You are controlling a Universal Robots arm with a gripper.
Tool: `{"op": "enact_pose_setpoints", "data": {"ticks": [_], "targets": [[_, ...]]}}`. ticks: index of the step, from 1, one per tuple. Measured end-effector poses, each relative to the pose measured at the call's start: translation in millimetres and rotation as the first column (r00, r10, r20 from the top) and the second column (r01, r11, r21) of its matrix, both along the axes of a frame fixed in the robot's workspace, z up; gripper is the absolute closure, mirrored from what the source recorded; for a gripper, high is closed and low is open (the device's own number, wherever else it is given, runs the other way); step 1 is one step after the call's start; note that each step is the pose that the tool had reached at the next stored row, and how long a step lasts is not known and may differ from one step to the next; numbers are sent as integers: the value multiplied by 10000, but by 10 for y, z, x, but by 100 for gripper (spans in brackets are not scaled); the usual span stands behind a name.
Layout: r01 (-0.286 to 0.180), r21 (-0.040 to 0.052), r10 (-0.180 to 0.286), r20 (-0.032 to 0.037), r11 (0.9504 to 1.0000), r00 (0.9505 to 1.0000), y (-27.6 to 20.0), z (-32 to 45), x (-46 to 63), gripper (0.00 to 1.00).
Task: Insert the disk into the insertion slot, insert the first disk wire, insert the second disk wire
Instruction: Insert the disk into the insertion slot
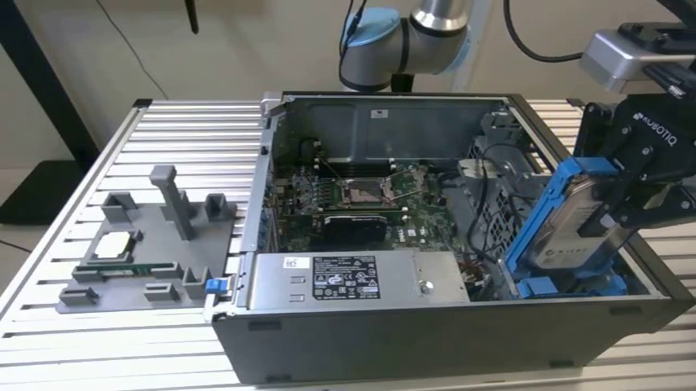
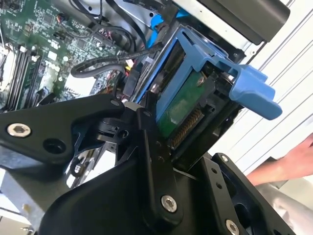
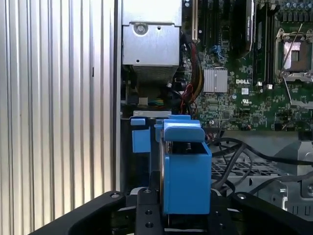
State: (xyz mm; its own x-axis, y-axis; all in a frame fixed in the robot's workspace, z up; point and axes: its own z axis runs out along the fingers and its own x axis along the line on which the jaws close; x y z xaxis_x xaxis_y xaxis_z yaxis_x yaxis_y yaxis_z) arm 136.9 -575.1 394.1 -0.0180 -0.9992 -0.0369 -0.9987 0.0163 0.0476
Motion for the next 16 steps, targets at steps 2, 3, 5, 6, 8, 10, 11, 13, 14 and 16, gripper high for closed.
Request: {"op": "enact_pose_setpoints", "data": {"ticks": [2,3,5,6,8,10,11,13,14,16], "targets": [[0,3,0,-1,10000,10000,0,-39,1,100],[0,4,0,-2,10000,10000,0,-57,2,100],[0,3,0,-1,10000,10000,0,-94,5,100],[0,2,0,0,10000,10000,0,-112,6,100],[0,3,0,-1,10000,10000,0,-149,7,100],[0,4,0,-1,10000,10000,1,-185,10,100],[0,3,0,-1,10000,10000,0,-202,11,100],[0,3,0,0,10000,10000,0,-217,12,100],[0,3,0,0,10000,10000,1,-217,12,100],[0,1,0,-1,10000,10000,1,-217,13,100]]}}
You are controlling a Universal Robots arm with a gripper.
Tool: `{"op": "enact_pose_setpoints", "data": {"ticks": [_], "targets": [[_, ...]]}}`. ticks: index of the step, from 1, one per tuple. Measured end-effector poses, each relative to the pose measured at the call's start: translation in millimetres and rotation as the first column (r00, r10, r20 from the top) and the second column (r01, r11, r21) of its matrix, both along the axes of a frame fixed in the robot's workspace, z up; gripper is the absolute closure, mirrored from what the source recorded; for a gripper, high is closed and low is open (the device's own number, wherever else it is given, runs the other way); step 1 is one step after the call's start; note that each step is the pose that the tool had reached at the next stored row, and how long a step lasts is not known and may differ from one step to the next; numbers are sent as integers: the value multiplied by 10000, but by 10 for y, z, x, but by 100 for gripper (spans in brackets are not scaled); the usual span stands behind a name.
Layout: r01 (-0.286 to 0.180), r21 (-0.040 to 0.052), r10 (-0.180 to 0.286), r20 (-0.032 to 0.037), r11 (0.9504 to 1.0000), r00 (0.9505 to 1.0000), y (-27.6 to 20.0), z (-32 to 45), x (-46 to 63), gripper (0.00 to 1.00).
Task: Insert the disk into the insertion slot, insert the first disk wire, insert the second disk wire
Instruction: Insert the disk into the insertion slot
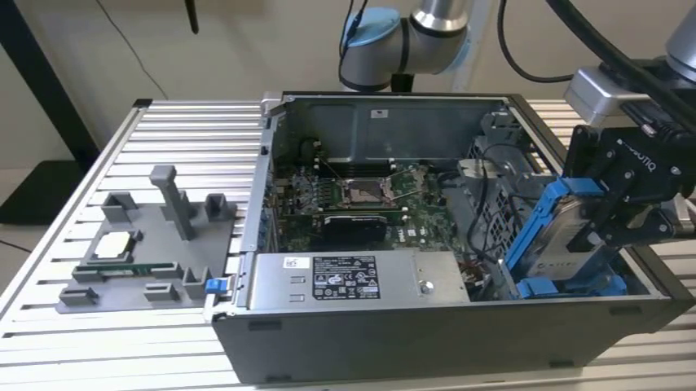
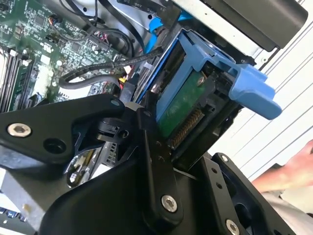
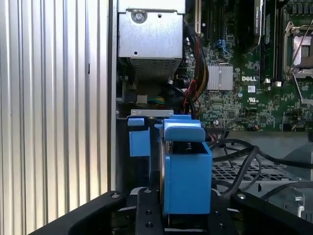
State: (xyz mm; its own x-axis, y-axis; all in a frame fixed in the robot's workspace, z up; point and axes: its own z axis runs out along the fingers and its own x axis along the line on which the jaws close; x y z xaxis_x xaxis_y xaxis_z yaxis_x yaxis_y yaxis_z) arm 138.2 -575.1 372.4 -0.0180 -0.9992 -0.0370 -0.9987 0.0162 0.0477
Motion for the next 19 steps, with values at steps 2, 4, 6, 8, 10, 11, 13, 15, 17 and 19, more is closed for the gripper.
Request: {"op": "enact_pose_setpoints", "data": {"ticks": [2,4,6,8,10,11,13,15,17,19], "targets": [[0,0,0,0,10000,10000,0,0,0,100],[0,2,0,1,10000,10000,0,-2,1,100],[-1,2,1,1,10000,10000,0,-2,2,0],[0,2,0,0,10000,10000,0,-2,2,0],[0,4,0,0,10000,10000,0,2,2,0],[0,3,0,-1,10000,10000,0,14,2,0],[1,2,-1,-8,10000,10000,0,63,1,0],[1,3,-1,-14,10000,10000,0,121,1,0],[0,1,0,-16,10000,10000,0,195,2,0],[0,3,0,-17,10000,10000,8,222,1,0]]}}
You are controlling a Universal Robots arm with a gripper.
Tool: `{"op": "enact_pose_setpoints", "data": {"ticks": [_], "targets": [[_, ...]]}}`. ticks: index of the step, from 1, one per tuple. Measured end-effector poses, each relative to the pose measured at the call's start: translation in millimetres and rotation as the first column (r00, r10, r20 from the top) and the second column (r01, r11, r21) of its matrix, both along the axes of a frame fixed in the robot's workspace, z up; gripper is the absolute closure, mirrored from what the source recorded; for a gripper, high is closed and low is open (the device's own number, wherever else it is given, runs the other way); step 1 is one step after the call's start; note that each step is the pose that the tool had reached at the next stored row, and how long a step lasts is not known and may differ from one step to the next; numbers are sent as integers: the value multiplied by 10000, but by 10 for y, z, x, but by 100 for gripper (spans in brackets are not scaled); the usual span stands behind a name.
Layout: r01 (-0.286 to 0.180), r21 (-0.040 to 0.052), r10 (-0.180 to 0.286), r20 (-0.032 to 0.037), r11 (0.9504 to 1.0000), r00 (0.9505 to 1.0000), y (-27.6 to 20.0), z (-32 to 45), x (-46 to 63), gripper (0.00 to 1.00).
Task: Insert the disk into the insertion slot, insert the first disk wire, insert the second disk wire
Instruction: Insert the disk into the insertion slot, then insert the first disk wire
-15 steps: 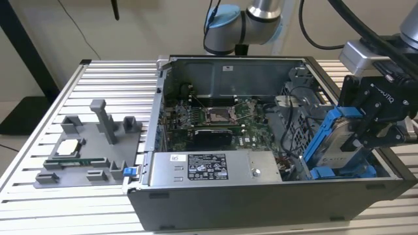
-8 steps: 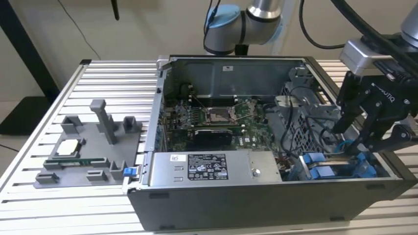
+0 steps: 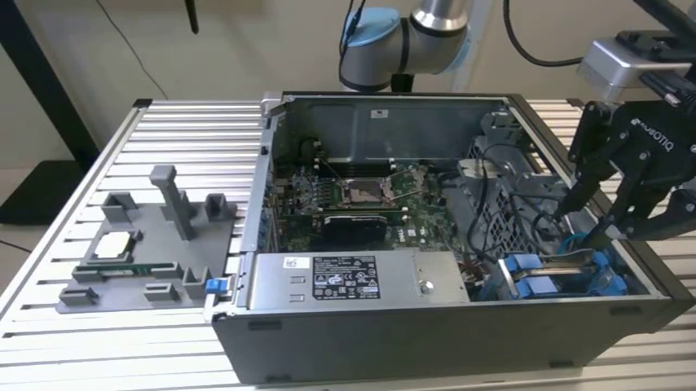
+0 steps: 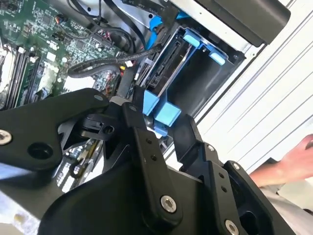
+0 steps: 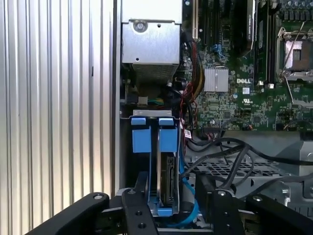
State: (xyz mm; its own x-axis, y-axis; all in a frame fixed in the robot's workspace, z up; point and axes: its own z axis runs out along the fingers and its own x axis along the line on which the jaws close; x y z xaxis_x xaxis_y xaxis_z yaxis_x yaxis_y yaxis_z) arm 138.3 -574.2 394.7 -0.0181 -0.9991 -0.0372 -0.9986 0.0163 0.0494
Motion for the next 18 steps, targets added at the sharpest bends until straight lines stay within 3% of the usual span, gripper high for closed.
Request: {"op": "enact_pose_setpoints", "data": {"ticks": [3,5,12,16,18], "targets": [[-2,2,2,9,10000,10000,9,8,-1,0],[-1,1,1,69,10000,10000,29,8,-9,0],[-4,51,2,488,10000,9988,147,-5,-35,0],[-7,62,2,770,10000,9970,180,-23,-84,0],[-20,61,15,852,10000,9964,195,-27,-111,0]]}}
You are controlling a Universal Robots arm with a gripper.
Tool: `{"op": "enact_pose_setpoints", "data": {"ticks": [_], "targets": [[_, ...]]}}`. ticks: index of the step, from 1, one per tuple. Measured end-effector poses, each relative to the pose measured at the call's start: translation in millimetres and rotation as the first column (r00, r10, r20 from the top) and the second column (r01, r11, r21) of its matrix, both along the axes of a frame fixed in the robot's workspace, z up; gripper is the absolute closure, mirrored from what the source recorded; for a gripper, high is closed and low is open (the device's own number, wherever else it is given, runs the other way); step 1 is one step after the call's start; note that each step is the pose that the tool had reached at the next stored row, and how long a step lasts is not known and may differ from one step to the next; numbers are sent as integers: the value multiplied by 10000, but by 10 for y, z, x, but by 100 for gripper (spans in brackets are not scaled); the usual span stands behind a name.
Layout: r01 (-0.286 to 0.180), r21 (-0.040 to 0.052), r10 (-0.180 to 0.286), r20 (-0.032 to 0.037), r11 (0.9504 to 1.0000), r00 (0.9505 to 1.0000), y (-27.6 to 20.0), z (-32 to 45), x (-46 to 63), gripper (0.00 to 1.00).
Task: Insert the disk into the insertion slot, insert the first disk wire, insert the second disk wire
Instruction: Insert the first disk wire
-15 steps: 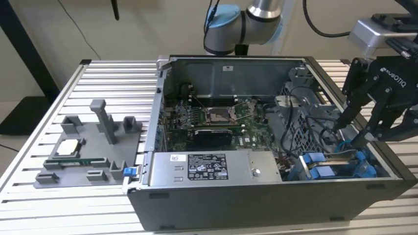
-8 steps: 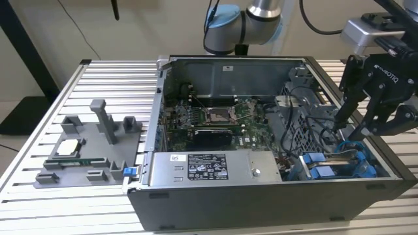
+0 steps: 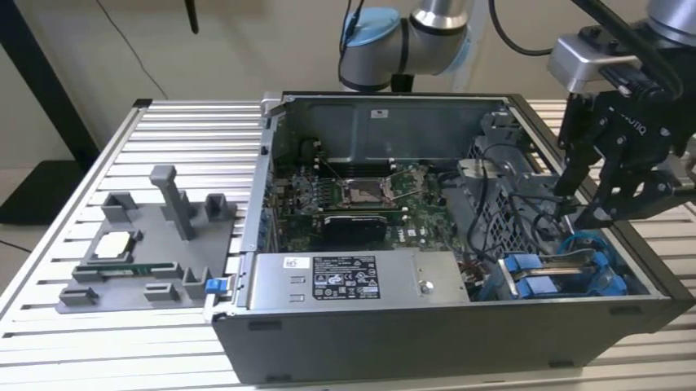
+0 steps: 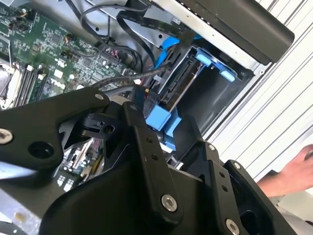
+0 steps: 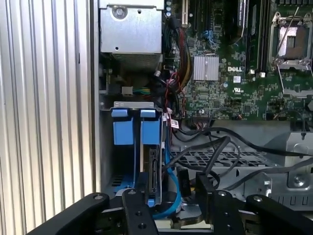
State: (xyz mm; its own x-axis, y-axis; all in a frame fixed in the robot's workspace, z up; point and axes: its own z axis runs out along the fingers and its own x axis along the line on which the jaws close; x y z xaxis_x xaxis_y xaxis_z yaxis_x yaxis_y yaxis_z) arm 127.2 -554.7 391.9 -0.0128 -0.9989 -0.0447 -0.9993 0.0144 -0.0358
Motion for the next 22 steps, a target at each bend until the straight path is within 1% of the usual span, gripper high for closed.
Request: {"op": "enact_pose_setpoints", "data": {"ticks": [5,9,15,18,22], "targets": [[-172,4,172,166,9999,9997,17,-32,-32,0],[-332,9,332,233,9994,9992,27,-49,-60,0],[-358,45,356,370,9994,9987,31,-50,-78,0],[-365,82,361,411,9993,9985,31,-46,-78,0],[-389,98,384,425,9992,9984,31,-39,-78,0]]}}
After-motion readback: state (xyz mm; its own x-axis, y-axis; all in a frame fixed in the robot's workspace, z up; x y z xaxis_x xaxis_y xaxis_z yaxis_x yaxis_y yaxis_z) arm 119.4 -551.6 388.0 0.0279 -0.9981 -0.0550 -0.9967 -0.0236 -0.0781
